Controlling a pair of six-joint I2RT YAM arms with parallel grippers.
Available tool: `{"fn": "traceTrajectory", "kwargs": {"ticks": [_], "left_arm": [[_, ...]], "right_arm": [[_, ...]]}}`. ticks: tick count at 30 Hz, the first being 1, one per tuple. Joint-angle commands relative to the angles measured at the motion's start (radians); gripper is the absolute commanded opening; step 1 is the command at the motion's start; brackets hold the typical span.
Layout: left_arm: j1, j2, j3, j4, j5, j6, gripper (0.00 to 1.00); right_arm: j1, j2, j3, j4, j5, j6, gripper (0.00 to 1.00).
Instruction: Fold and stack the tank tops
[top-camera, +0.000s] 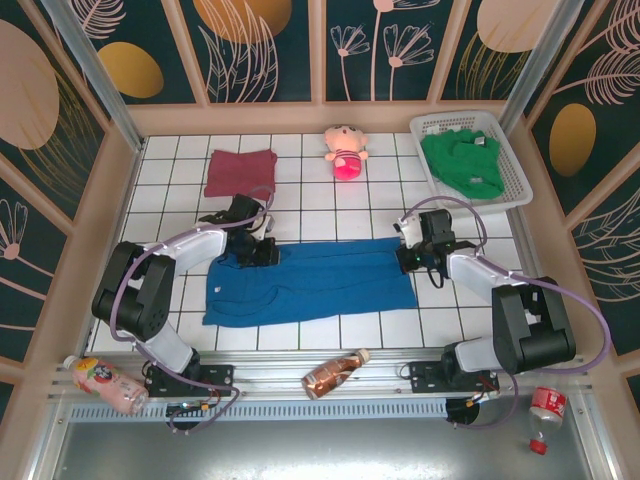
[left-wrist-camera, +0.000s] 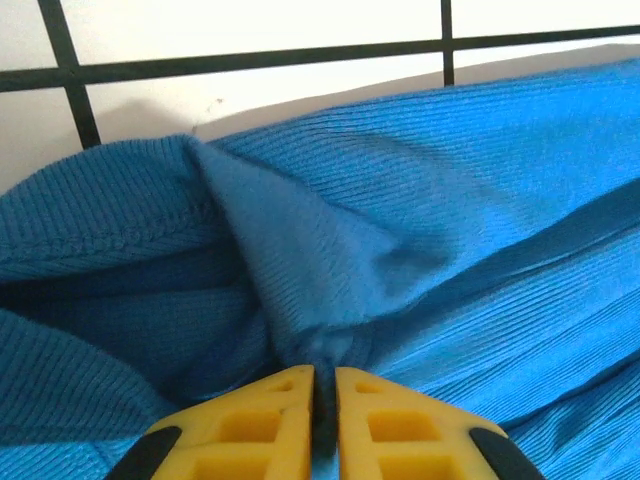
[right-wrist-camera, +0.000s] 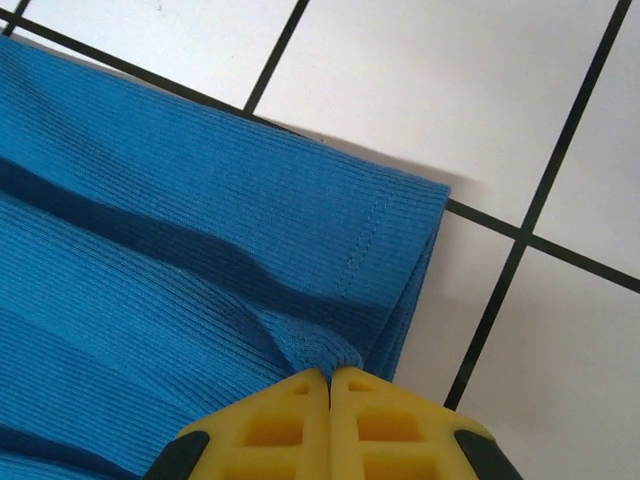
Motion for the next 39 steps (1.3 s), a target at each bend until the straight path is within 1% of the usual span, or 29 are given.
{"fn": "traceTrajectory", "kwargs": {"ticks": [1, 4, 6, 8, 10, 11, 13, 17, 19, 21, 24, 28, 31, 34, 37, 39], "left_arm": [[-0.003, 0.000, 0.018, -0.065, -0.006, 0.028, 0.20], [-0.002, -0.011, 0.053, -0.114, 0.004, 0.034, 0.32], [-0.003, -0.012, 0.087, -0.146, 0.014, 0.032, 0.34], [-0.002, -0.010, 0.122, -0.170, 0.007, 0.018, 0.38], [-0.001, 0.004, 0.181, -0.221, -0.048, 0.020, 0.44], [-0.001, 0.016, 0.221, -0.255, -0.092, 0.028, 0.48], [0.008, 0.043, 0.289, -0.319, -0.196, 0.035, 0.51], [0.049, 0.112, 0.375, -0.394, -0.312, 0.049, 0.52], [0.078, 0.139, 0.391, -0.409, -0.321, 0.054, 0.52], [0.104, 0.168, 0.396, -0.416, -0.350, 0.067, 0.53], [0.120, 0.204, 0.400, -0.408, -0.323, 0.109, 0.53], [0.137, 0.252, 0.407, -0.421, -0.382, 0.173, 0.51], [0.157, 0.269, 0.431, -0.392, -0.369, 0.184, 0.50], [0.158, 0.311, 0.482, -0.415, -0.377, 0.219, 0.50], [0.158, 0.346, 0.488, -0.442, -0.332, 0.258, 0.47], [0.160, 0.344, 0.473, -0.442, -0.301, 0.258, 0.45]], "right_arm": [[0.007, 0.003, 0.015, -0.066, 0.047, -0.026, 0.11], [0.011, -0.016, 0.033, -0.112, 0.059, -0.042, 0.17], [0.013, -0.027, 0.047, -0.144, 0.065, -0.059, 0.20], [0.015, -0.045, 0.062, -0.172, 0.065, -0.079, 0.27], [0.015, -0.058, 0.084, -0.207, 0.071, -0.098, 0.34], [0.015, -0.064, 0.099, -0.220, 0.077, -0.101, 0.36], [0.014, -0.078, 0.124, -0.219, 0.063, -0.100, 0.37], [0.019, -0.085, 0.128, -0.103, -0.032, -0.042, 0.38], [0.034, -0.060, 0.118, -0.049, -0.056, -0.030, 0.39], [0.056, -0.012, 0.121, -0.025, -0.046, -0.041, 0.39], [0.076, 0.060, 0.123, 0.004, -0.019, -0.060, 0.39], [0.082, 0.102, 0.103, 0.028, -0.001, -0.070, 0.39], [0.083, 0.117, 0.090, 0.030, 0.013, -0.072, 0.39], [0.082, 0.125, 0.078, 0.031, 0.013, -0.071, 0.38], [0.082, 0.124, 0.070, 0.024, 0.013, -0.074, 0.38], [0.082, 0.118, 0.063, 0.017, 0.011, -0.075, 0.38]]}}
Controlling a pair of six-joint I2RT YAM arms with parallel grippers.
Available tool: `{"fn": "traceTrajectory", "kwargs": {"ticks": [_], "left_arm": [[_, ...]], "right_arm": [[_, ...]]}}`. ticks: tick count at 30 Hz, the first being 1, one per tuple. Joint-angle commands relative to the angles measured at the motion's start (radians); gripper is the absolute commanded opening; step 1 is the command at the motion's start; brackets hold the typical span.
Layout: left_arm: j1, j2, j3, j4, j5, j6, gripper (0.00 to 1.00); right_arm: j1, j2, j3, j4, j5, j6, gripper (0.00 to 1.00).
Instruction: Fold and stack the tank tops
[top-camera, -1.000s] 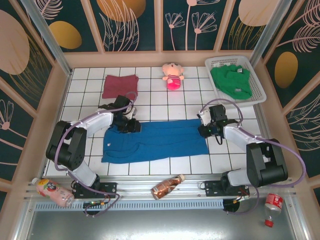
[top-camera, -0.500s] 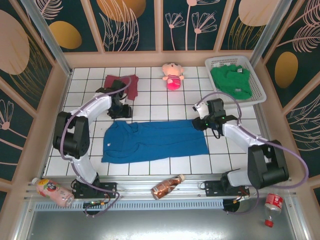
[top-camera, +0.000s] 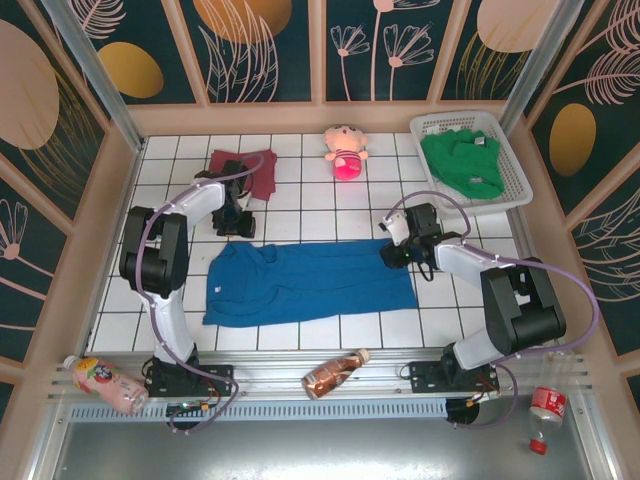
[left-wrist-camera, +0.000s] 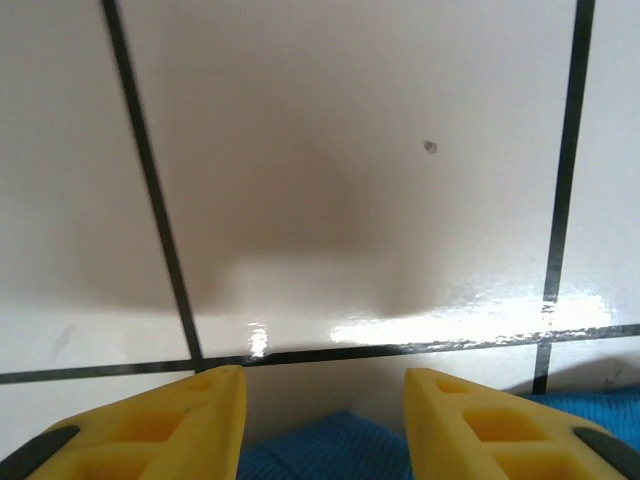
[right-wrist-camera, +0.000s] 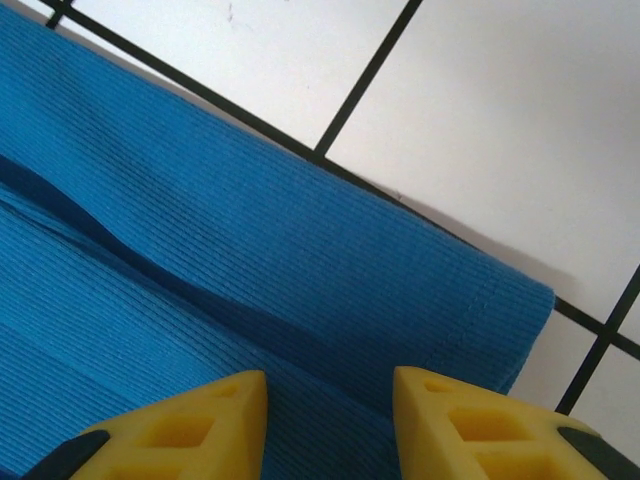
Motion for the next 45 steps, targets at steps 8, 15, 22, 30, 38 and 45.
{"fn": "traceTrajectory", "kwargs": {"ticks": [8, 15, 22, 30, 38, 45], "left_arm": [[0.007, 0.035, -0.005, -0.102, 0.021, 0.053, 0.22], [0.006, 0.020, 0.107, -0.097, -0.083, 0.036, 0.03], [0.007, -0.020, 0.175, -0.117, -0.186, 0.013, 0.00], [0.006, -0.166, -0.035, 0.011, -0.162, -0.042, 0.14], [0.006, -0.168, -0.159, 0.034, -0.122, -0.048, 0.21], [0.006, -0.153, -0.087, 0.034, -0.169, -0.068, 0.33]], "right_arm": [[0.005, -0.005, -0.049, 0.005, 0.025, -0.025, 0.36], [0.009, 0.011, -0.054, -0.017, 0.058, -0.024, 0.33], [0.017, 0.044, -0.057, -0.038, 0.119, -0.027, 0.30], [0.028, 0.035, -0.071, -0.041, 0.138, -0.031, 0.29], [0.031, 0.010, -0.088, -0.039, 0.149, -0.026, 0.29], [0.035, 0.001, -0.093, -0.033, 0.151, -0.023, 0.29]]}}
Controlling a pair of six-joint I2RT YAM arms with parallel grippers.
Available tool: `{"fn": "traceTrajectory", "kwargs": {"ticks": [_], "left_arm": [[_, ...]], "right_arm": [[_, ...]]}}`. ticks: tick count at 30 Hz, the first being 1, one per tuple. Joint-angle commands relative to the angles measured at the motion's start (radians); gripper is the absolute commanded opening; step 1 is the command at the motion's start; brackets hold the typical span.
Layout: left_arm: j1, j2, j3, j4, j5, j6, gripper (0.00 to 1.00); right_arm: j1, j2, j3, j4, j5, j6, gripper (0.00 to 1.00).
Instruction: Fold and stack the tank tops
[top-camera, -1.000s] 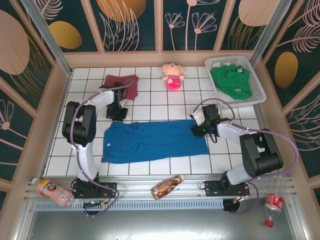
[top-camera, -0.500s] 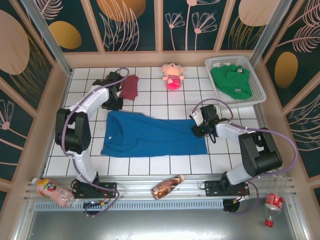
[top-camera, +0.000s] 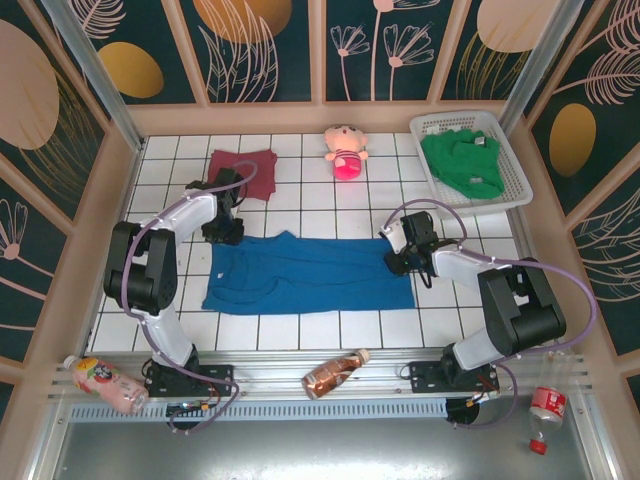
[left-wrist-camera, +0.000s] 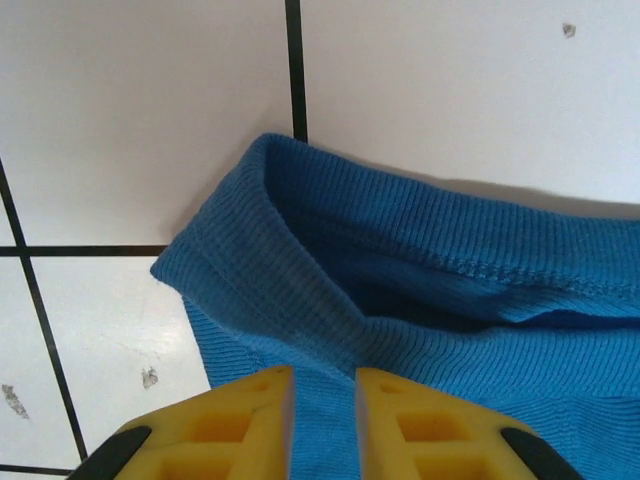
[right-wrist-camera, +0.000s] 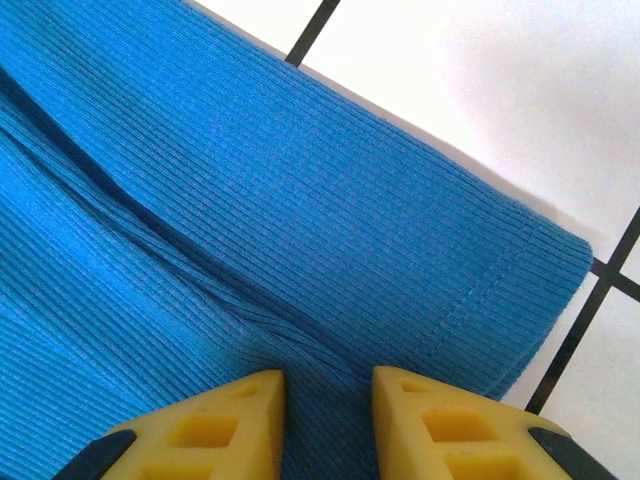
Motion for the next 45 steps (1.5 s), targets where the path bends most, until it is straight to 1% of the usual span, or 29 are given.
{"fn": "traceTrajectory", "kwargs": {"ticks": [1, 3, 5, 7, 10, 14, 19, 24, 28, 32, 33, 37, 40, 42, 45], "left_arm": [[0.006, 0.013, 0.077, 0.009, -0.044, -0.025, 0.36], [0.006, 0.061, 0.122, -0.016, -0.068, -0.031, 0.40], [0.006, 0.116, 0.164, -0.040, -0.084, -0.031, 0.42], [0.007, 0.152, 0.188, -0.049, -0.125, -0.030, 0.42], [0.015, 0.201, 0.226, -0.075, -0.129, -0.022, 0.42], [0.017, 0.246, 0.250, -0.098, -0.088, 0.000, 0.40], [0.021, 0.280, 0.273, -0.141, -0.158, -0.006, 0.32], [0.031, 0.266, 0.234, -0.179, -0.217, -0.004, 0.27], [0.043, 0.266, 0.229, -0.197, -0.255, -0.001, 0.26], [0.047, 0.280, 0.238, -0.200, -0.266, 0.006, 0.17], [0.049, 0.281, 0.245, -0.198, -0.267, 0.003, 0.13], [0.047, 0.266, 0.286, -0.203, -0.264, -0.001, 0.10], [0.048, 0.227, 0.315, -0.194, -0.229, -0.004, 0.06], [0.048, 0.183, 0.315, -0.184, -0.229, -0.014, 0.05], [0.048, 0.087, 0.239, -0.117, -0.229, -0.024, 0.04]], "right_arm": [[0.006, 0.003, -0.033, -0.065, 0.039, -0.003, 0.29], [0.007, 0.004, -0.034, -0.061, 0.035, 0.000, 0.29], [0.007, 0.005, -0.034, -0.056, 0.028, 0.004, 0.29], [0.008, 0.007, -0.033, -0.056, 0.028, 0.005, 0.29], [0.006, 0.004, -0.031, -0.059, 0.028, 0.004, 0.29], [0.005, 0.000, -0.034, -0.055, 0.026, 0.004, 0.29], [0.004, -0.001, -0.035, -0.055, 0.026, 0.004, 0.29], [0.000, -0.004, -0.039, -0.052, 0.025, 0.004, 0.29], [0.001, 0.005, -0.036, -0.050, 0.021, 0.006, 0.29], [0.000, 0.005, -0.033, -0.056, 0.023, 0.008, 0.29], [0.000, 0.005, -0.034, -0.058, 0.026, 0.008, 0.29], [0.000, -0.002, -0.037, -0.060, 0.039, 0.005, 0.29], [-0.001, 0.000, -0.036, -0.062, 0.047, 0.005, 0.28], [0.000, -0.001, -0.040, -0.059, 0.053, 0.008, 0.28], [0.000, 0.002, -0.044, -0.060, 0.064, 0.010, 0.28]]}}
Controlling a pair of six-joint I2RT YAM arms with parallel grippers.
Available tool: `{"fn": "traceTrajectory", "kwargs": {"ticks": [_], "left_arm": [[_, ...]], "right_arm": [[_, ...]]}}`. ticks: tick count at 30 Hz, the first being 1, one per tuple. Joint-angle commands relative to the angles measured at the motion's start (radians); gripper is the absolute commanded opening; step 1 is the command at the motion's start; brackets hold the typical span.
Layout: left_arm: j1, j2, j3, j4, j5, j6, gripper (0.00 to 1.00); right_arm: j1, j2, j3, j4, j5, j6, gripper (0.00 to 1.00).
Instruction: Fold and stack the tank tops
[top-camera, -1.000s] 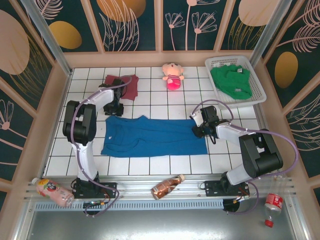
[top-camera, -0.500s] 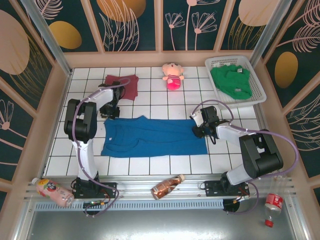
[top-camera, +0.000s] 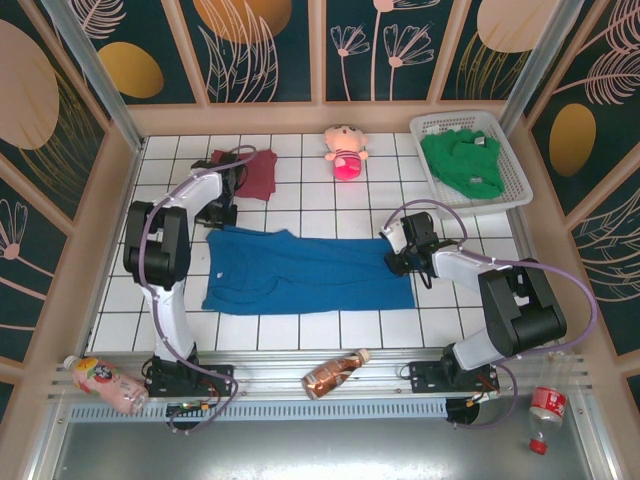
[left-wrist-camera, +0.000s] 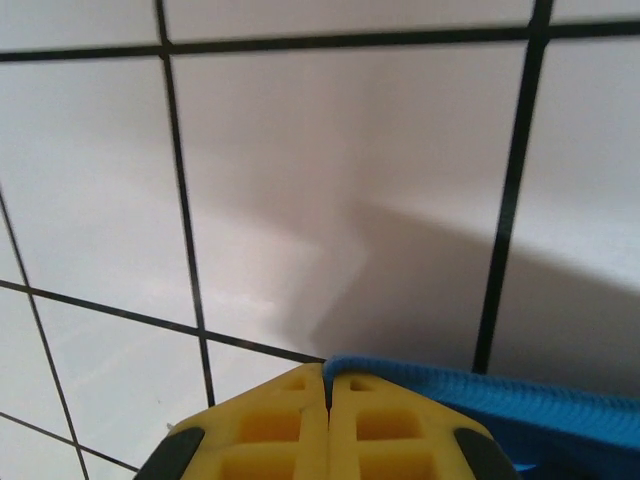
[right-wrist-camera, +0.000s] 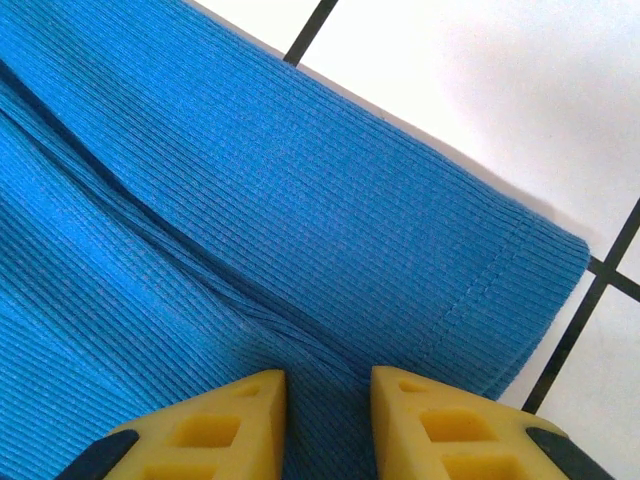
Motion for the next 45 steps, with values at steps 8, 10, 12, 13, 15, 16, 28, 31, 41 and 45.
{"fn": "traceTrajectory", "kwargs": {"ticks": [8, 10, 12, 13, 15, 16, 28, 31, 41, 45], "left_arm": [[0.007, -0.248, -0.325, 0.119, -0.001, -0.061, 0.09], [0.006, -0.243, -0.355, 0.118, -0.021, -0.065, 0.12], [0.007, -0.224, -0.380, 0.134, -0.012, -0.067, 0.14], [0.006, -0.218, -0.391, 0.147, -0.009, -0.068, 0.14], [0.006, -0.204, -0.408, 0.172, -0.019, -0.075, 0.16], [0.007, -0.195, -0.408, 0.173, -0.033, -0.077, 0.17], [0.006, -0.228, -0.481, 0.202, 0.081, -0.103, 0.30], [0.006, -0.237, -0.479, 0.190, 0.044, -0.105, 0.32], [0.007, -0.268, -0.404, 0.077, 0.095, -0.140, 0.49], [0.007, -0.283, -0.385, 0.044, 0.146, -0.165, 0.51]], "right_arm": [[-0.001, 0.016, -0.040, -0.074, 0.113, 0.011, 0.28], [-0.001, 0.015, -0.040, -0.072, 0.117, 0.013, 0.28], [-0.001, 0.019, -0.040, -0.073, 0.127, 0.014, 0.28], [-0.001, 0.019, -0.039, -0.073, 0.132, 0.012, 0.28], [0.000, 0.015, -0.038, -0.078, 0.139, 0.010, 0.28], [0.000, 0.009, -0.039, -0.079, 0.141, 0.009, 0.28], [-0.001, -0.042, -0.014, -0.069, 0.097, 0.013, 0.29], [0.002, -0.103, 0.009, -0.047, 0.023, 0.002, 0.30], [0.156, -0.078, 0.078, 0.202, -0.291, 0.112, 0.40], [0.266, 0.074, 0.142, 0.335, -0.354, 0.202, 0.45]]}}
